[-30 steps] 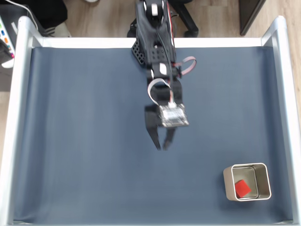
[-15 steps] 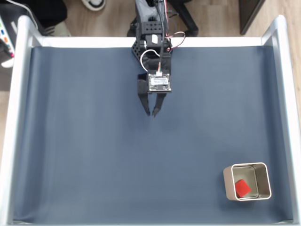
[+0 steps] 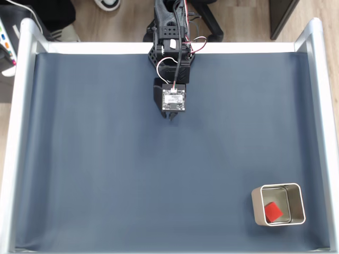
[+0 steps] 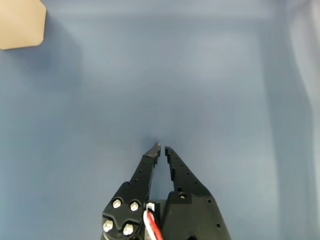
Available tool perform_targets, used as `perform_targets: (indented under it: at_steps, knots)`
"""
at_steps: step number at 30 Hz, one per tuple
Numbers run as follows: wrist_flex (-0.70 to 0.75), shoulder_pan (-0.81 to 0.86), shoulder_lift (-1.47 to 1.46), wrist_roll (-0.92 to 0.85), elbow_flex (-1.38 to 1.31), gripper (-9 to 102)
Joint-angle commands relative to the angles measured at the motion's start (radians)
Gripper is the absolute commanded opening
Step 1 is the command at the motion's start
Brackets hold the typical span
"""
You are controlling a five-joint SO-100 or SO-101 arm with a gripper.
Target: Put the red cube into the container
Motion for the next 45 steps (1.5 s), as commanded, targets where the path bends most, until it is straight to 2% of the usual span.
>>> perform_targets:
  at_steps: [1, 6, 10, 45]
  knots:
    - [0.075, -0.037, 0.012, 0.023, -0.003, 0]
    - [0.164, -0.037, 0.012, 0.071, -0.003, 0]
    - [0.245, -0.038, 0.012, -0.015, -0.003, 0]
    - [0.245, -0.041, 0.014, -0.011, -0.003, 1]
